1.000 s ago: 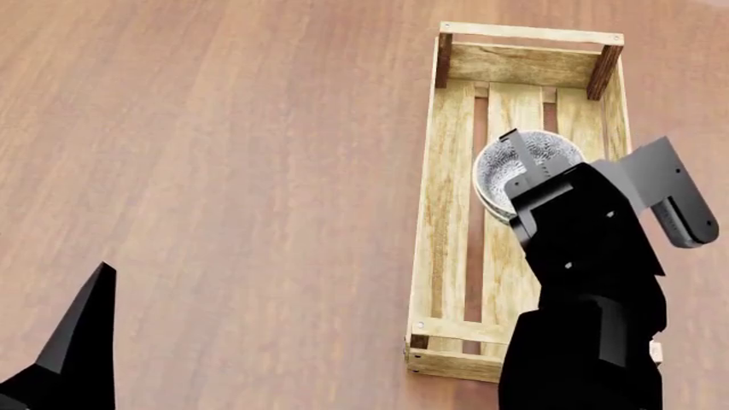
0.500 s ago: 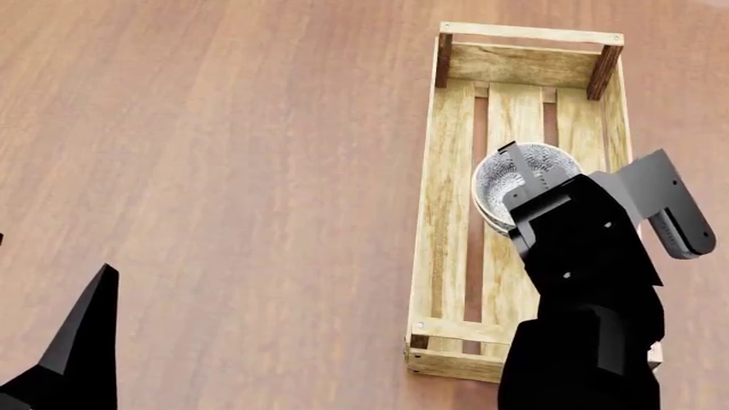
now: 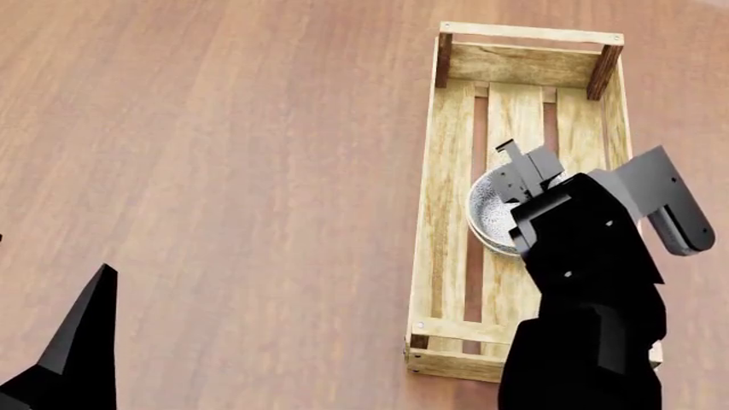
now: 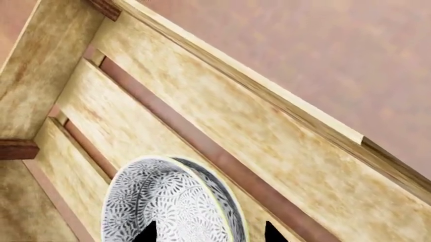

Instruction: Stack the right bowl on the left bowl and place them in the tray.

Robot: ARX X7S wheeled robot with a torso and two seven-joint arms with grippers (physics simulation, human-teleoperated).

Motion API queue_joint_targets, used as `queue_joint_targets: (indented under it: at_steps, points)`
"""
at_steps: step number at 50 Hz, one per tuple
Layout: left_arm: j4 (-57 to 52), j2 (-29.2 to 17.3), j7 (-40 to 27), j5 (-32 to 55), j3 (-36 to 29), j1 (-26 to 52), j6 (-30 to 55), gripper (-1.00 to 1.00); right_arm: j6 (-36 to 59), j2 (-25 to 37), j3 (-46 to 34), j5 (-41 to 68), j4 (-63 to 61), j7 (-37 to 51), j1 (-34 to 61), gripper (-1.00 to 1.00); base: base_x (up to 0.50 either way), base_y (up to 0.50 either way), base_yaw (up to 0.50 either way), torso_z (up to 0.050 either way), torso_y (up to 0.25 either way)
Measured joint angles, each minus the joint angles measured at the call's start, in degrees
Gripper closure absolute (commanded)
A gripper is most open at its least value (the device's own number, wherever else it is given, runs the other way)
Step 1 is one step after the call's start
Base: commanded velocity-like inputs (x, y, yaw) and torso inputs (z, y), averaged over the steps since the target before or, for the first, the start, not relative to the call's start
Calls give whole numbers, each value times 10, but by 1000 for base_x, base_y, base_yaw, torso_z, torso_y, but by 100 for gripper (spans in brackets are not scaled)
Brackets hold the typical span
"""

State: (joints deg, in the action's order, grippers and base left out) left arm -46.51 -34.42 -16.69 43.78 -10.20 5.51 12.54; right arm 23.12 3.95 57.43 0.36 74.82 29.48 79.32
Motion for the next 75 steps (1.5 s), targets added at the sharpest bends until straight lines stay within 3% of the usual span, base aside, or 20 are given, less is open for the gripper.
queue_joint_targets:
  at_steps: [55, 75]
  points:
    - [-9, -6, -6, 3, -10, 2, -2, -100, 18, -11, -78, -10, -20, 37, 59, -100, 0, 0, 0, 0, 0]
    - [-26, -13, -16, 13, -8, 6, 1, -100, 212, -18, -348, 277, -377, 149, -76, -100, 0, 0, 0, 0, 0]
